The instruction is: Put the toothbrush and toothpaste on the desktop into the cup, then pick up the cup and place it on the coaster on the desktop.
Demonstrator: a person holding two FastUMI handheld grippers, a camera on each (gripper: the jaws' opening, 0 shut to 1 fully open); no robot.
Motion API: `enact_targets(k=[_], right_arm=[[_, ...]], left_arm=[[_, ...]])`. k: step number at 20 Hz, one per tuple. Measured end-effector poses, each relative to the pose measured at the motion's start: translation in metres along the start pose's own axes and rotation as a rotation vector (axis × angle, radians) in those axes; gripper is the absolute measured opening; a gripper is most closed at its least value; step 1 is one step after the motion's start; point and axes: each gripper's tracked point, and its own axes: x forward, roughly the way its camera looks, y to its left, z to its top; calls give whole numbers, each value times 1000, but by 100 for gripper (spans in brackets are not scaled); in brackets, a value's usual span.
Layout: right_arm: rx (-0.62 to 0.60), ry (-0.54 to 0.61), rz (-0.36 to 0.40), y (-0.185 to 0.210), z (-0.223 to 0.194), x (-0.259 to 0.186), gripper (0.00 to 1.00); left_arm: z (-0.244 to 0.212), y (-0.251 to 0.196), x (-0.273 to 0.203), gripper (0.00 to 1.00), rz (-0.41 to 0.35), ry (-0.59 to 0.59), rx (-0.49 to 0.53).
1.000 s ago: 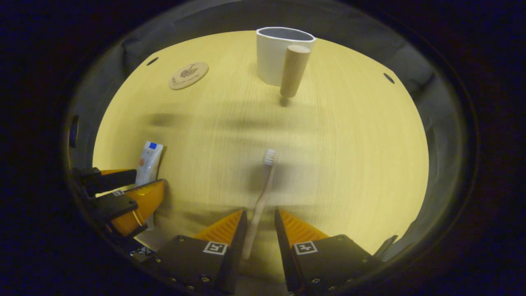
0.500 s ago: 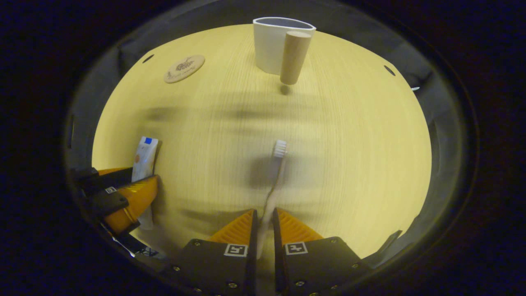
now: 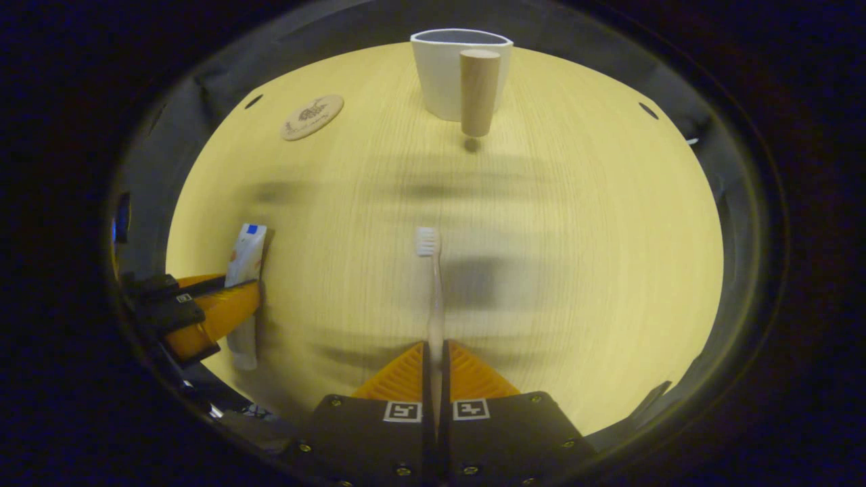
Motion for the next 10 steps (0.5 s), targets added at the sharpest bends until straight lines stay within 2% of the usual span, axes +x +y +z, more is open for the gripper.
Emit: enact_targets(k=[1, 2, 5, 6, 7, 8, 9, 10], right_arm=[[-4, -10, 2, 2, -1, -1, 2], [-12, -16, 3, 2, -1, -2, 2], [-16, -49, 9, 3, -1, -6, 2], [-18, -56, 20, 4, 0, -8, 2], [-12, -69, 19, 3, 1, -8, 2], [-10, -82, 31, 3, 3, -10, 2], [-2, -99, 35, 4, 5, -12, 2], [5, -120, 48, 5, 8, -17, 2]], left_arm=[[0, -2, 0, 35, -1, -7, -1], [2, -3, -1, 25, -9, -15, 2], [2, -3, -3, 24, -22, -37, 22], [3, -3, -4, 29, -22, -46, 29], [5, -3, -5, 29, -21, -56, 33], [7, -4, -8, 24, -20, -67, 34], [9, -3, -11, 29, -17, -81, 37], [13, -3, -14, 24, -13, -101, 43]])
